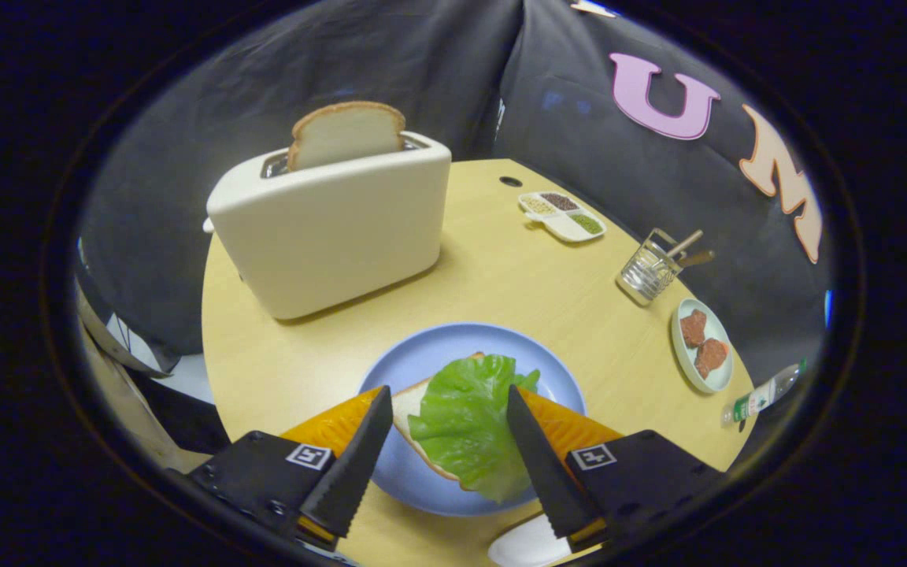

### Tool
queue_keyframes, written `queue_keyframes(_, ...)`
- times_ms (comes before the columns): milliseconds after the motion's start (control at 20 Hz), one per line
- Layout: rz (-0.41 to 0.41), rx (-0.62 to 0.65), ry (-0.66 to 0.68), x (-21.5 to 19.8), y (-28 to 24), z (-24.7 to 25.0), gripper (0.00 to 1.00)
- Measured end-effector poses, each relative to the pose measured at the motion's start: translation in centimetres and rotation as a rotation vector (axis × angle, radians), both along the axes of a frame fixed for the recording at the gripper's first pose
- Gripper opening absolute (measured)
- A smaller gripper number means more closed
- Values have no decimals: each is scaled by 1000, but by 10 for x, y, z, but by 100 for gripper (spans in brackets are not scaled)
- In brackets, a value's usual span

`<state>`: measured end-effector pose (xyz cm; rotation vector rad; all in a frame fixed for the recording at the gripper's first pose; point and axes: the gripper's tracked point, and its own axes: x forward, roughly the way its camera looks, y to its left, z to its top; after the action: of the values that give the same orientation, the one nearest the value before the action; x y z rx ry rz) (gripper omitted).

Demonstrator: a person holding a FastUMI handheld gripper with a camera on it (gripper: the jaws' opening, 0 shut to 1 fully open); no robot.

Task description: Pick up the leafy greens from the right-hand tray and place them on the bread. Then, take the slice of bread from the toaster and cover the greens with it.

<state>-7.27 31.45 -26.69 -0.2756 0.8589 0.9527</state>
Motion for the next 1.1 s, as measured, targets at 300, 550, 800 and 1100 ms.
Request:
queue_keyframes(300, -40, 76, -26, 12, 31, 55, 100)
queue_keyframes(550, -56, 165, 5, 17, 68, 103, 99)
queue_keyframes(800, -62, 271, 52, 23, 110, 144, 99)
queue_keyframes(1100, -118, 291, 117, 41, 140, 147, 98)
